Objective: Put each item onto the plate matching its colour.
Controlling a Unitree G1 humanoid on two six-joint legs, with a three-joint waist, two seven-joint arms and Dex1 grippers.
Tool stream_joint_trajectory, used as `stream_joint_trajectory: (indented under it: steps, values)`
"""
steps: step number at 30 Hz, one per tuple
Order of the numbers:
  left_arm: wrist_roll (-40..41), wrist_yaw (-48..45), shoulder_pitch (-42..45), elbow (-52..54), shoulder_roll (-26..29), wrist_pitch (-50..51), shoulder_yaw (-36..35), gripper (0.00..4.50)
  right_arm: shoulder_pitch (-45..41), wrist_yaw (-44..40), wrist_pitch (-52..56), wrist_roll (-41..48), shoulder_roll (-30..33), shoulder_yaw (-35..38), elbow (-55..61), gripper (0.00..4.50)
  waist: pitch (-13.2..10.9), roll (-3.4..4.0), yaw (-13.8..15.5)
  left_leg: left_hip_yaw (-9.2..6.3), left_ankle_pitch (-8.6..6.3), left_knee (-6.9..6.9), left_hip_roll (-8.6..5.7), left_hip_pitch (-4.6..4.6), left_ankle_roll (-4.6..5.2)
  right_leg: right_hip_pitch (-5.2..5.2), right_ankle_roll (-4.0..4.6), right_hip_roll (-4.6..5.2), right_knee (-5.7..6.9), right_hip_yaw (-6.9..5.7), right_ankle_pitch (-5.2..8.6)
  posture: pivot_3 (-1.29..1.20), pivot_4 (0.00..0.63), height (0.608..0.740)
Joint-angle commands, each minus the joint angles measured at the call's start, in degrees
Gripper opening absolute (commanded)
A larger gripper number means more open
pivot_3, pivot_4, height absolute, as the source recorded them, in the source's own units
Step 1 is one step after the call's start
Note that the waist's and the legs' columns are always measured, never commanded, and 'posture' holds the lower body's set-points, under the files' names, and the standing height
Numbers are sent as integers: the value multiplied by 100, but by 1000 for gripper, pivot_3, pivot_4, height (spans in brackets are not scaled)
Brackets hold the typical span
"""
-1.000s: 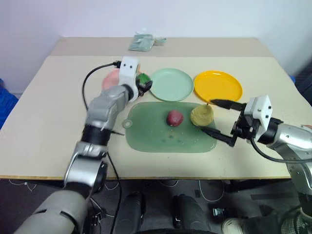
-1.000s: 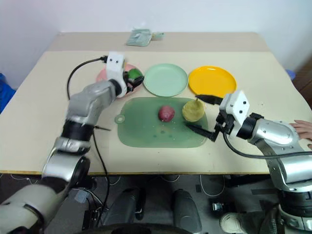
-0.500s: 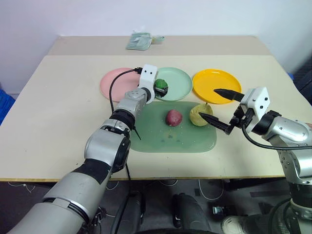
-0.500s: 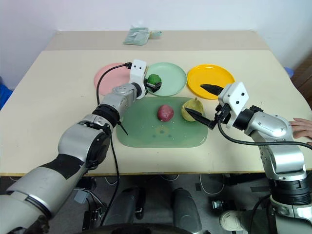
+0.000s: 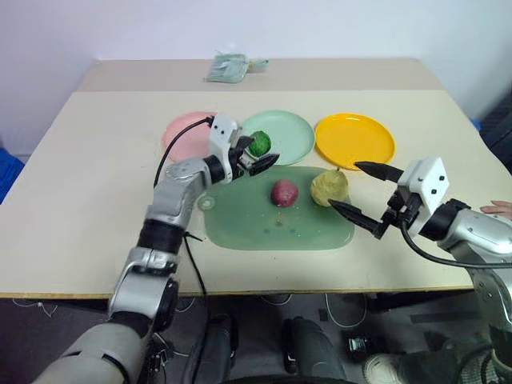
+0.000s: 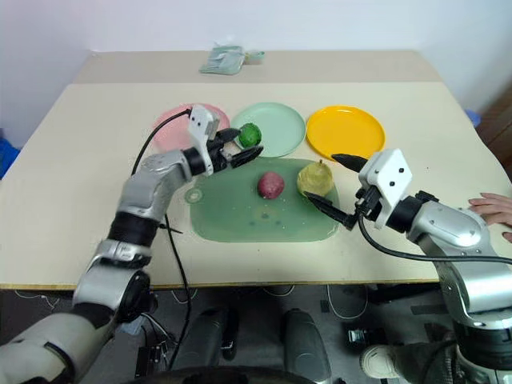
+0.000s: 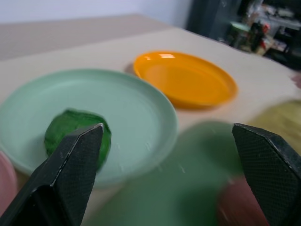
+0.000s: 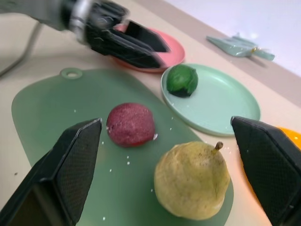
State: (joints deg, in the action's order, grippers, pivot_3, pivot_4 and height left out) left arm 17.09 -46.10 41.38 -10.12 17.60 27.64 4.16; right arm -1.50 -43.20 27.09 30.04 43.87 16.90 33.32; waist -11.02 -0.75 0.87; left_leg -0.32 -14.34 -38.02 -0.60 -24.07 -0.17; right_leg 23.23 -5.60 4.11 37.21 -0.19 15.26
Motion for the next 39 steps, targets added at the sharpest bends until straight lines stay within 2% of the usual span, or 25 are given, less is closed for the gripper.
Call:
stream_joint_trajectory:
  steps: [1, 7, 12, 17, 32, 35, 37, 39]
  values:
    - [290, -400, -285, 1075, 325, 540, 210, 4457, 603, -41, 149, 287, 75, 671, 542, 4500, 1, 0, 25, -2, -1, 0, 0, 4, 1, -7, 1, 2, -3, -1, 0, 0, 150, 740]
    - [264, -715, -382, 1537, 639, 703, 548, 4457, 1923, -206, 264, 520, -39, 1542, 1026, 4500, 2, -1, 135, 2, -3, -17, -12, 7, 9, -18, 3, 25, -8, -2, 1, 0, 150, 740]
    - [-157, -836, -149, 1033, 644, 244, 976, 4457, 2546, -156, 148, 487, -216, 1861, 1130, 4500, 3, 1, 130, 4, -4, -15, -10, 11, 11, -19, 1, 15, -8, -2, 0, 0, 150, 740]
    - [-751, -757, 111, 450, 502, -389, 1374, 4457, 2670, -68, 72, 498, -318, 1895, 1206, 4500, 3, 1, 134, 7, -4, -16, -10, 11, 12, -19, 1, 0, -9, -2, 1, 0, 150, 740]
    - [-1376, -385, 674, -1073, -516, -1053, 1571, 4457, 2617, 330, 169, 592, -337, 1852, 1586, 4500, 2, 0, 136, 6, -6, -16, -8, 8, 14, -18, -1, -3, -9, -2, 1, 0, 150, 740]
    - [-1417, -300, 713, -1211, -604, -1171, 1526, 3602, 2555, 368, 207, 608, -301, 1840, 1588, 4500, 2, 0, 132, 6, -6, -16, -8, 9, 15, -18, -1, -3, -9, -2, 0, 0, 150, 740]
    - [-1428, -205, 696, -1238, -634, -1209, 1469, 2701, 2521, 376, 228, 613, -284, 1844, 1582, 4500, 2, 0, 127, 6, -6, -16, -8, 9, 15, -17, -2, -3, -9, -2, 0, 0, 150, 740]
    - [-1398, -208, 688, -1251, -648, -1155, 1442, 2701, 2489, 379, 241, 618, -266, 1850, 1568, 4500, 2, 0, 130, 6, -6, -16, -7, 9, 16, -16, -2, -4, -7, -2, 0, 0, 150, 740]
